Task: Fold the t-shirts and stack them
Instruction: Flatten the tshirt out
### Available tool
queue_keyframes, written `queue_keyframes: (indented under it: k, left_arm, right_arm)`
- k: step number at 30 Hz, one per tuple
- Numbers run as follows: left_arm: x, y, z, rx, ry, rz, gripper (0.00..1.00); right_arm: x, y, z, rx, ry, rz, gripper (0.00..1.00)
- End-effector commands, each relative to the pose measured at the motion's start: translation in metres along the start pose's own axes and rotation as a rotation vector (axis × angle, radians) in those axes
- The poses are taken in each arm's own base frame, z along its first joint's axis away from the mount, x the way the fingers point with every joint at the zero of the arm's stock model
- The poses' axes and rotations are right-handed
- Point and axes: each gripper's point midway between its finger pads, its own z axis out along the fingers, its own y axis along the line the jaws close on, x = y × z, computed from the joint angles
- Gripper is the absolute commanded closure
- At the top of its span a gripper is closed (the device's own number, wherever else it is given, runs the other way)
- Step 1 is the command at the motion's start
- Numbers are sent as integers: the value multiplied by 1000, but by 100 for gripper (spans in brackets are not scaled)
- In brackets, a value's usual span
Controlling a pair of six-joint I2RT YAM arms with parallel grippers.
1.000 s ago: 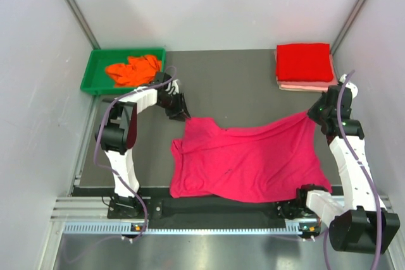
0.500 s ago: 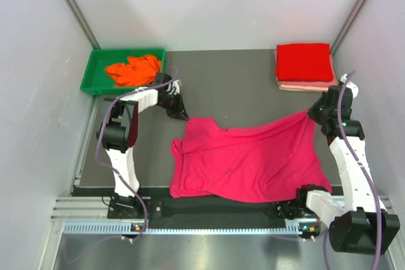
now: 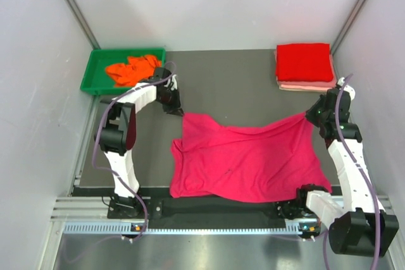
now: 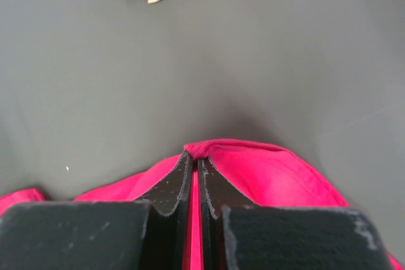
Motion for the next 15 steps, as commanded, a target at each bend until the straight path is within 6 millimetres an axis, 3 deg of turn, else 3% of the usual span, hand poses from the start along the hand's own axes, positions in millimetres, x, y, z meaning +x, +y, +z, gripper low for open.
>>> queue_keyframes:
  k: [1,3,4,9,10,12,15]
  left_arm:
    - [-39,-24,-53,-5,-141,82,100]
    - [-62,-39,-89,-6,-237,138,100]
    - [-70,-46,-103,-2,-277,161,100]
    - [-117,-91,-216,9,-602,317,100]
    - [-121,-94,-235,-9,-655,330,100]
    - [-127,-109,-286,-14,-777,371,100]
    - [-121,-127,-347,0,-911,392,100]
  right_arm:
    - [-24,15,-3,-66,-73,22,100]
    - [-35,21,-4,-73,-90,29,100]
    - [-52,29,-11,-92,-127,41,100]
    - [-105,59,-38,-163,-215,70,100]
    - [-122,71,-52,-202,-252,76,100]
    - [-135,79,-68,-233,-277,80,100]
    - [-158,91,-110,-297,-346,88,100]
